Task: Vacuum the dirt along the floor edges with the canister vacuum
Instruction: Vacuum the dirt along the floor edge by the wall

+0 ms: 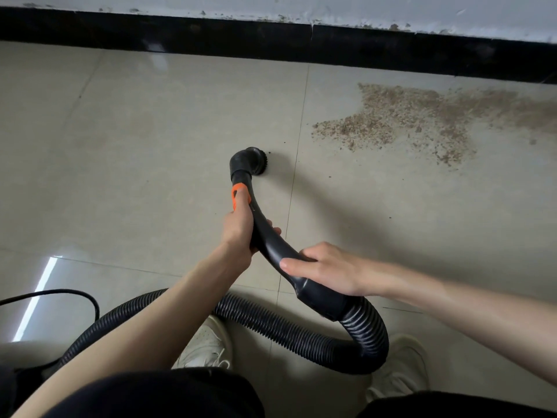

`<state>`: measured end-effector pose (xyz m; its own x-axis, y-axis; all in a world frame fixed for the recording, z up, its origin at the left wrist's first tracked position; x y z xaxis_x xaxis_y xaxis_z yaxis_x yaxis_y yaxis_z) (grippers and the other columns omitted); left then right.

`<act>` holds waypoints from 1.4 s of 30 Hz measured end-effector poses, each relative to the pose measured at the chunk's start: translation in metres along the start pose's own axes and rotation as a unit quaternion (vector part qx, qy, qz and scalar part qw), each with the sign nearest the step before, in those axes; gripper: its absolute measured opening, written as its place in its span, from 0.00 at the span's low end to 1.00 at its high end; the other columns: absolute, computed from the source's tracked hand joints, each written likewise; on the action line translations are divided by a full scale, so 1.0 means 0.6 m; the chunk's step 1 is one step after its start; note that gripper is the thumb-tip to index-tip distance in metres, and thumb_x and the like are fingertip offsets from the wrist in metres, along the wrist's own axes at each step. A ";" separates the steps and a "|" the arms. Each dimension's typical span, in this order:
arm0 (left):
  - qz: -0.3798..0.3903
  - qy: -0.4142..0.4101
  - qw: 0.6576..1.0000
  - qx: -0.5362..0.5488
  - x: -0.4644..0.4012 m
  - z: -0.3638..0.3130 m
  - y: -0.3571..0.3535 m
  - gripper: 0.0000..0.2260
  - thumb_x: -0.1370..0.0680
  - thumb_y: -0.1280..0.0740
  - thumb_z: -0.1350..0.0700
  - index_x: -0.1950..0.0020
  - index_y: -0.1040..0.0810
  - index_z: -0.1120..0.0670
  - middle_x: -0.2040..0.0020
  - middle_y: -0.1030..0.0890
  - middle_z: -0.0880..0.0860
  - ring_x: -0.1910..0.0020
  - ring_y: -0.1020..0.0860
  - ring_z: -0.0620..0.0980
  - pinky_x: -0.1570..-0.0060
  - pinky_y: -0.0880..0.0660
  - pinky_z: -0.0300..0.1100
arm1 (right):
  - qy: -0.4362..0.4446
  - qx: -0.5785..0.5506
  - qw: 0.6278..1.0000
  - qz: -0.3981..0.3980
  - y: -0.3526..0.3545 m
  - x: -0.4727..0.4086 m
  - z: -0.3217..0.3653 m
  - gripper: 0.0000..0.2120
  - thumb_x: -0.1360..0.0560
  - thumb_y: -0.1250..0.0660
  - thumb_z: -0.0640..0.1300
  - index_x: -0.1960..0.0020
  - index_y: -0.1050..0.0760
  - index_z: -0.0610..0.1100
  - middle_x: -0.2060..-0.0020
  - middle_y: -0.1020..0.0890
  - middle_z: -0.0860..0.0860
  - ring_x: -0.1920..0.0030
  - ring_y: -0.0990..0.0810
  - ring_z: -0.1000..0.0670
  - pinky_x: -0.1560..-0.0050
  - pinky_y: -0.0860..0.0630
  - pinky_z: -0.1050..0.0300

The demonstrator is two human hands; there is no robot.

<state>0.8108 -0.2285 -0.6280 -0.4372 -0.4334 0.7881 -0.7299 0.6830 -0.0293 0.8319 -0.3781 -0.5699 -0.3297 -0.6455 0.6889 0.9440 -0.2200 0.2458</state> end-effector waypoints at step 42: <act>-0.067 -0.050 0.994 -0.076 0.061 0.032 -0.002 0.20 0.22 0.43 0.39 0.56 0.26 0.56 0.59 0.18 0.55 0.60 0.20 0.52 0.57 0.23 0.46 | -0.043 -0.125 0.980 0.152 -0.046 0.043 -0.023 0.17 0.18 0.44 0.55 0.52 0.31 0.41 0.62 0.19 0.45 0.66 0.19 0.52 0.63 0.22 0.62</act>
<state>0.7859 -0.2563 -0.6110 -0.3971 -0.5776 0.7132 -0.7011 0.6924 0.1704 0.7974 -0.3986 -0.5685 -0.0223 -0.6474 0.7618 0.9674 -0.2063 -0.1469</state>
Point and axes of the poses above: each hand's wrist, its own x-axis away from the middle knuckle, its own y-axis out of the back of the hand, z = x × y, the point moved 8 cm from there along -x, towards the middle knuckle
